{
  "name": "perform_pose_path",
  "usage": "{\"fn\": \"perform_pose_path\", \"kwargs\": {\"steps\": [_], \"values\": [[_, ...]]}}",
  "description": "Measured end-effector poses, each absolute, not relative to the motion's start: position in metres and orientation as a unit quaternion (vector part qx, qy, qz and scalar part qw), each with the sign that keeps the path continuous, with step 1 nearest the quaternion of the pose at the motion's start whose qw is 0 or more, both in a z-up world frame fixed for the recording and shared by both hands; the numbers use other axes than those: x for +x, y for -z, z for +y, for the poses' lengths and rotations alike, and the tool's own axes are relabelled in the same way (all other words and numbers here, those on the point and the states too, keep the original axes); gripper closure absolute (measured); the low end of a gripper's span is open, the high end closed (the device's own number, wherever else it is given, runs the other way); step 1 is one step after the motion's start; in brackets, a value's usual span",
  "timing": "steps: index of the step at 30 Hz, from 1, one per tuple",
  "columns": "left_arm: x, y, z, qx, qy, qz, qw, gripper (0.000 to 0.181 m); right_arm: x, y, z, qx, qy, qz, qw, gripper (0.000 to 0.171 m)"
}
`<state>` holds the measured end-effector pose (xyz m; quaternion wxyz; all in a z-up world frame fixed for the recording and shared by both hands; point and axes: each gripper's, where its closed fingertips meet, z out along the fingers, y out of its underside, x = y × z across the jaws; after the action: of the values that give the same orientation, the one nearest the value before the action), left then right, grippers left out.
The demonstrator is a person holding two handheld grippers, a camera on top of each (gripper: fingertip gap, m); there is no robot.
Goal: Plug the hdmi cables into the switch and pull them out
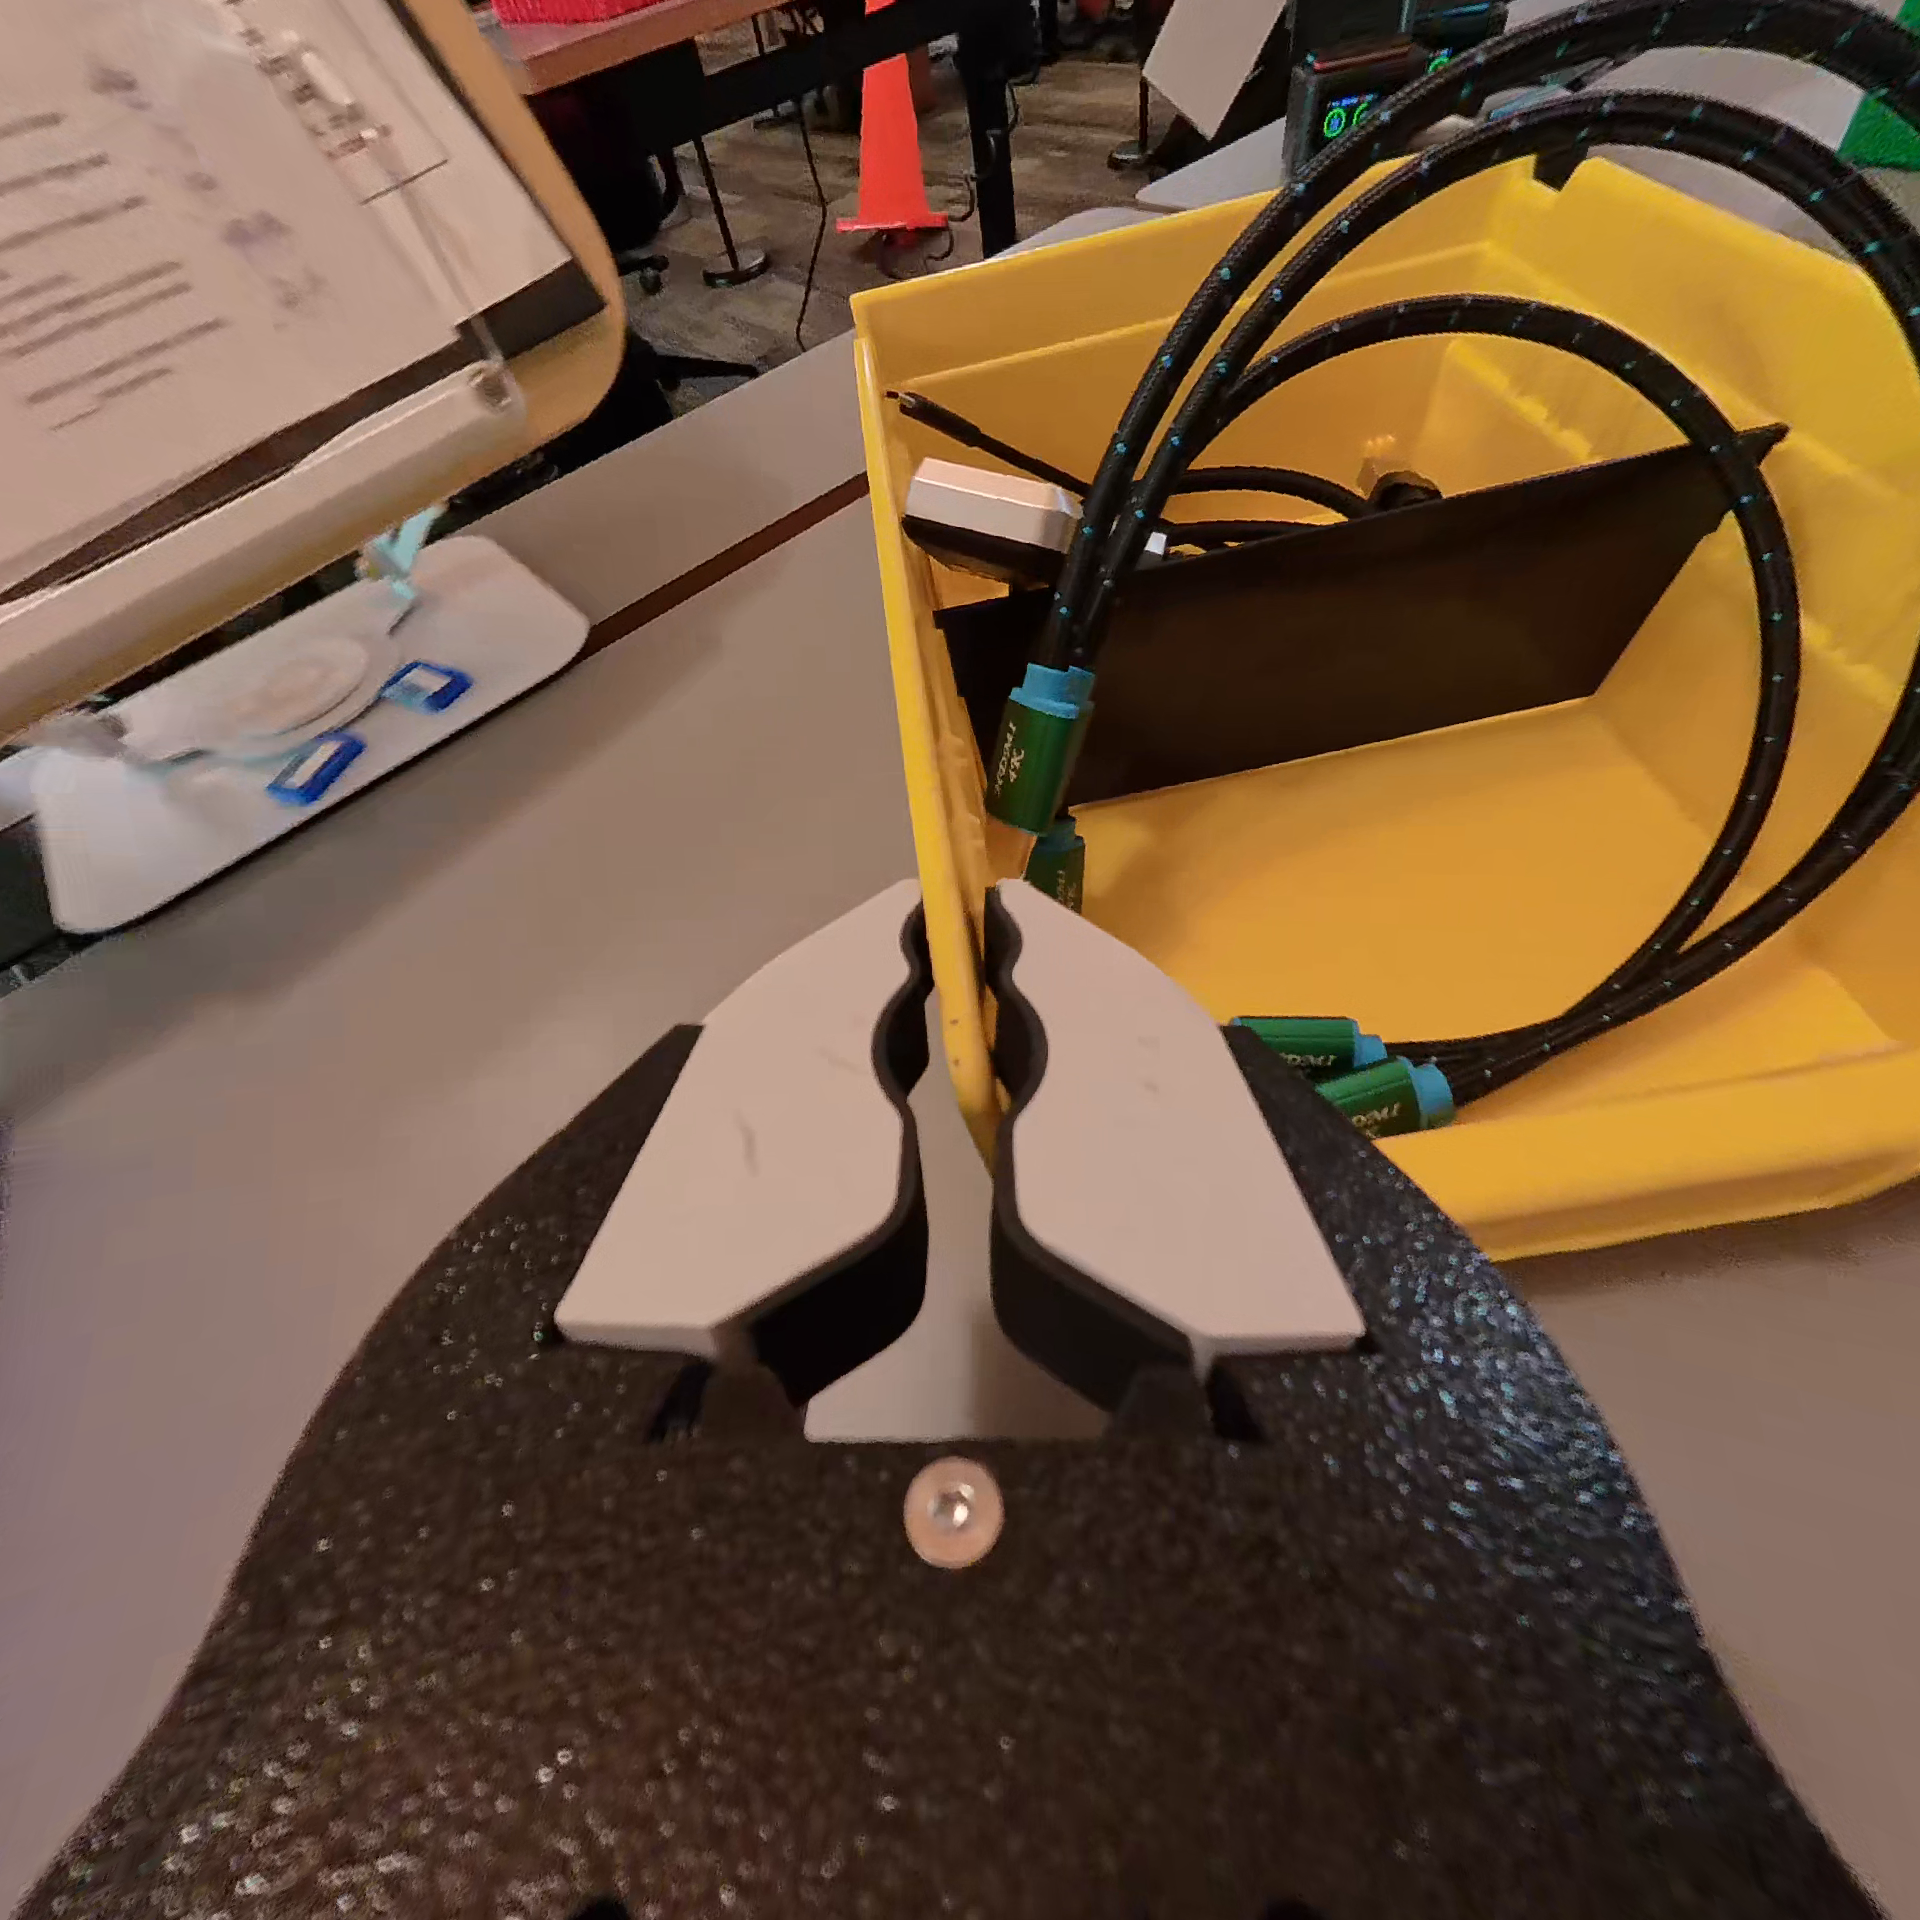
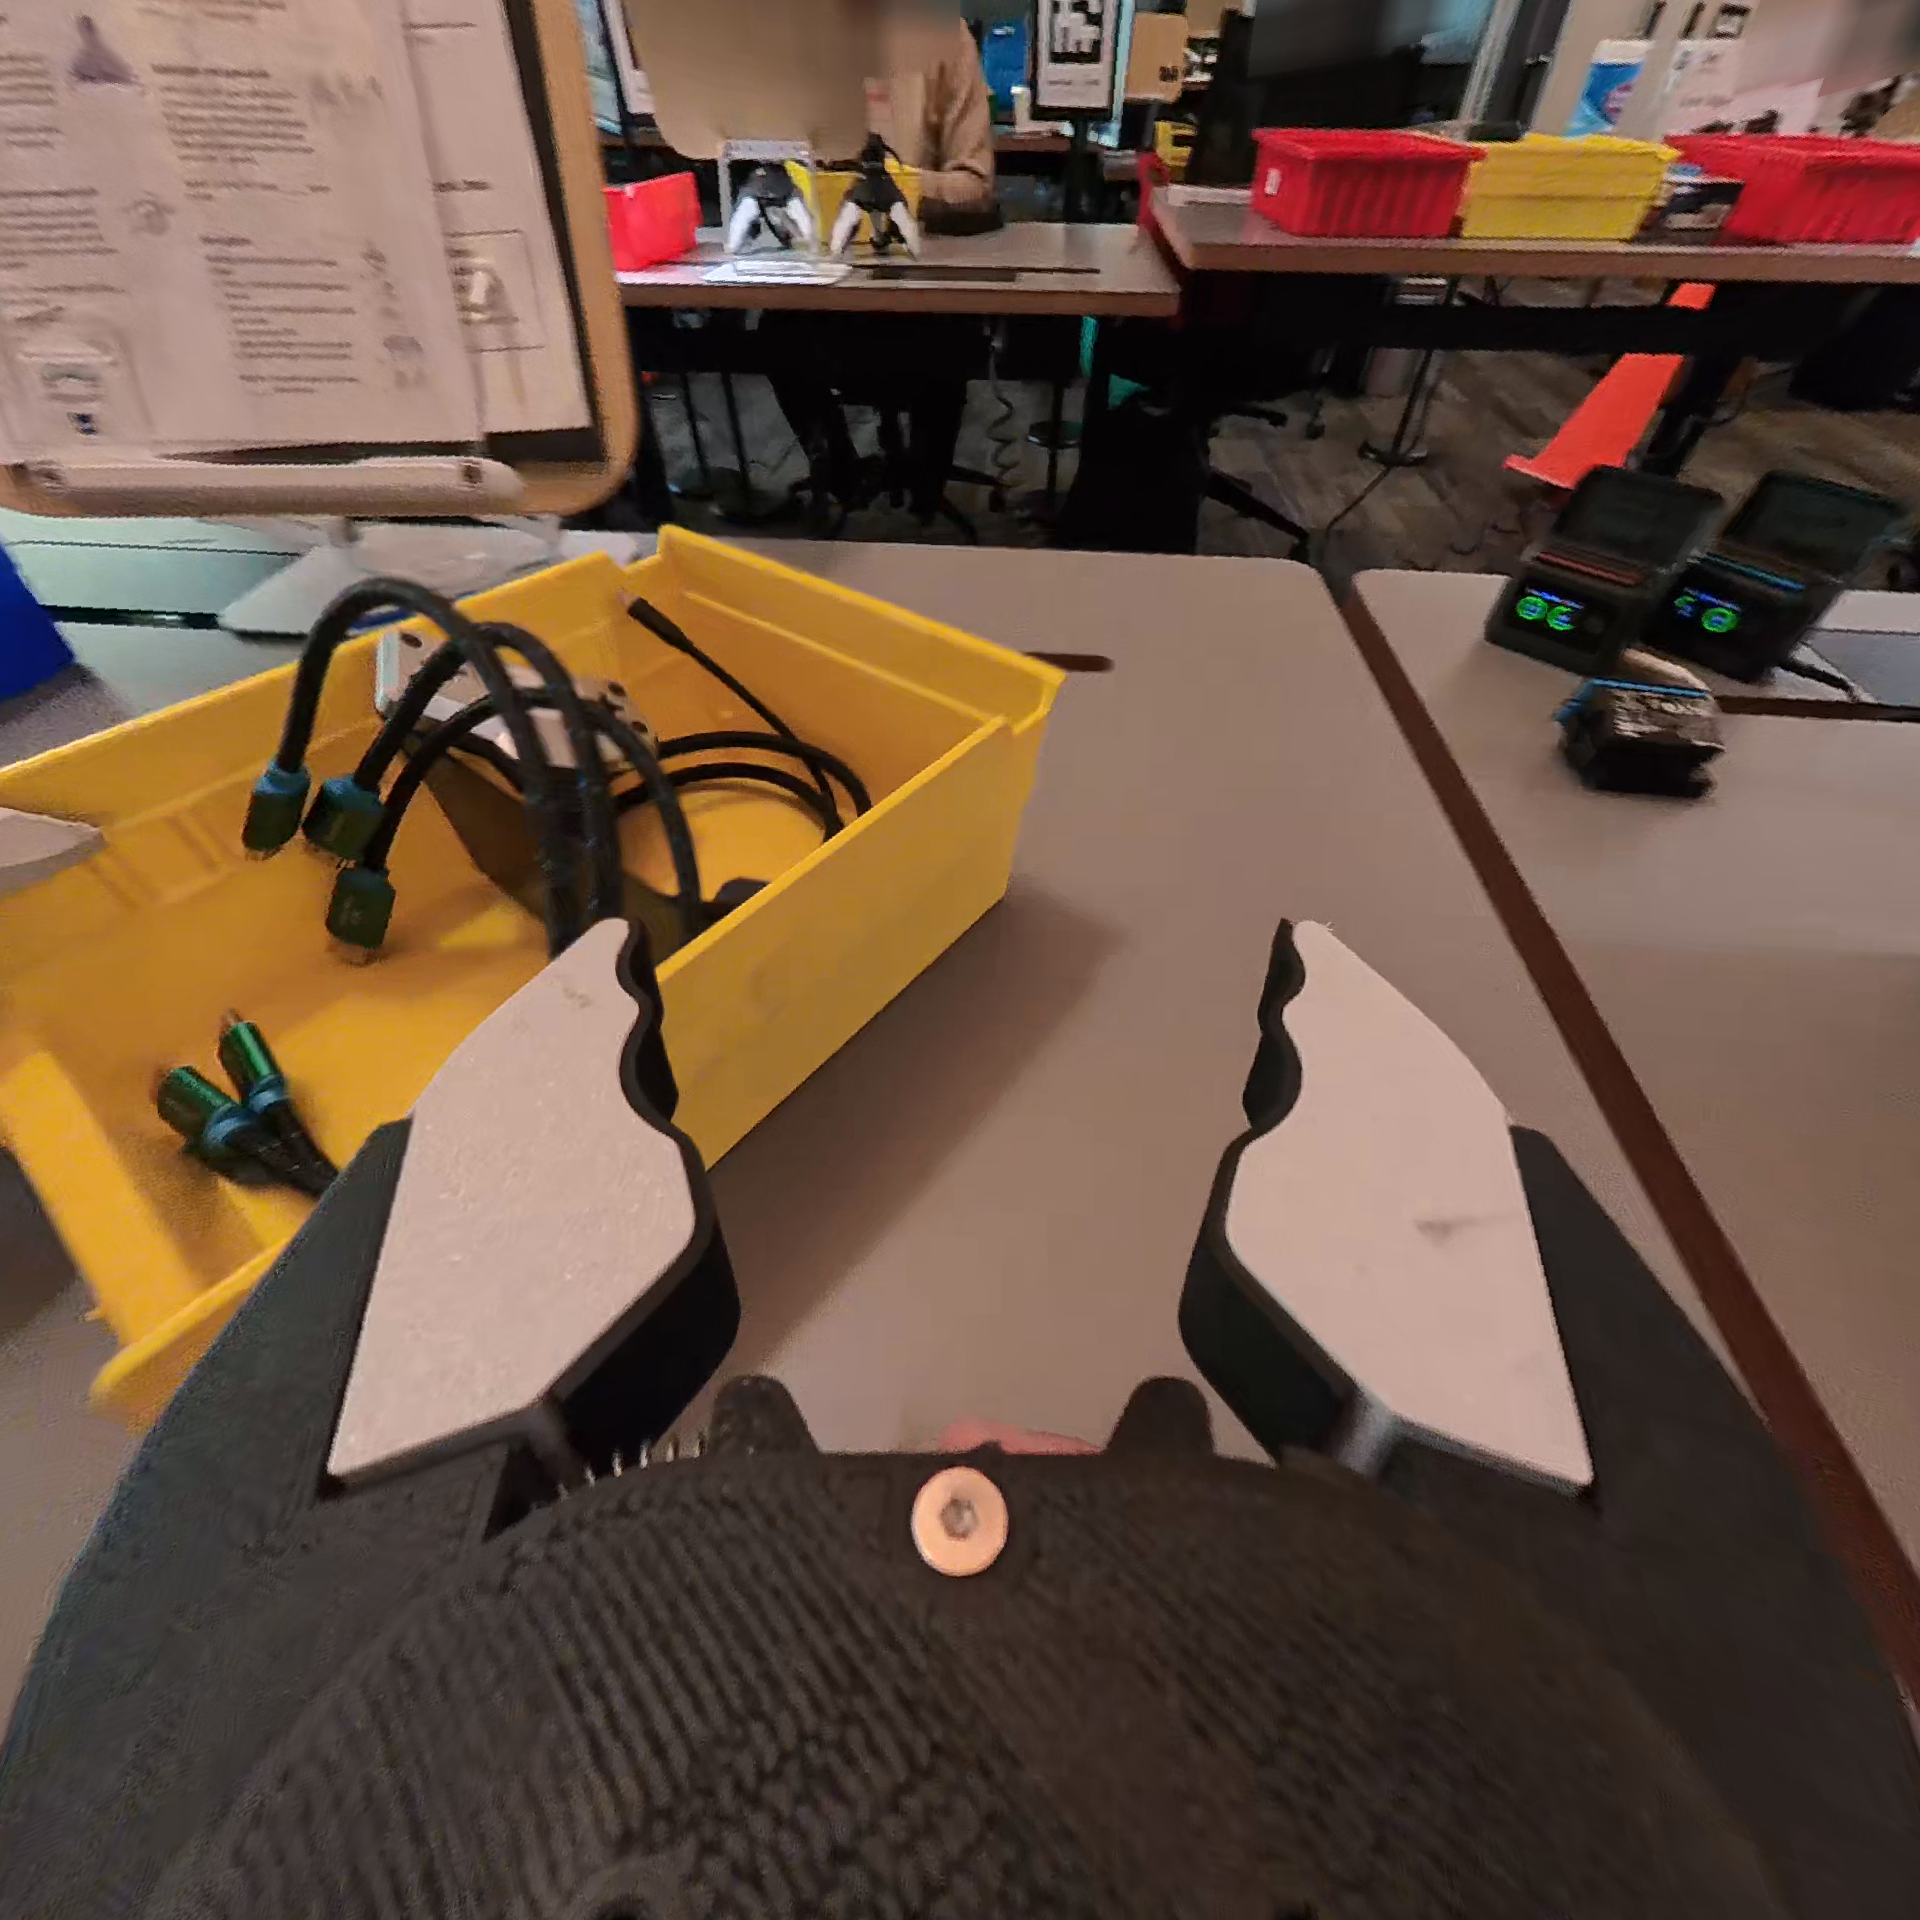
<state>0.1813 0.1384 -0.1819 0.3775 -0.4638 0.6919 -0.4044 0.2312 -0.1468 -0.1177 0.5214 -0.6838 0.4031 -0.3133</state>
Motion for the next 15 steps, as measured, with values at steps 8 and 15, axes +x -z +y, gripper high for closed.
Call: {"fn": "perform_pose_path", "kwargs": {"steps": [8, 15], "values": [[0.064, 0.181, 0.224, -0.479, 0.393, 0.682, 0.39, 0.173, 0.176, 0.066, -0.025, -0.712, 0.189, 0.263, 0.623, 0.069], [-0.002, 0.181, 0.277, -0.493, 0.39, 0.667, 0.401, 0.174, 0.137, 0.008, 0.153, -0.796, 0.029, 0.079, 0.6, 0.061]]}}
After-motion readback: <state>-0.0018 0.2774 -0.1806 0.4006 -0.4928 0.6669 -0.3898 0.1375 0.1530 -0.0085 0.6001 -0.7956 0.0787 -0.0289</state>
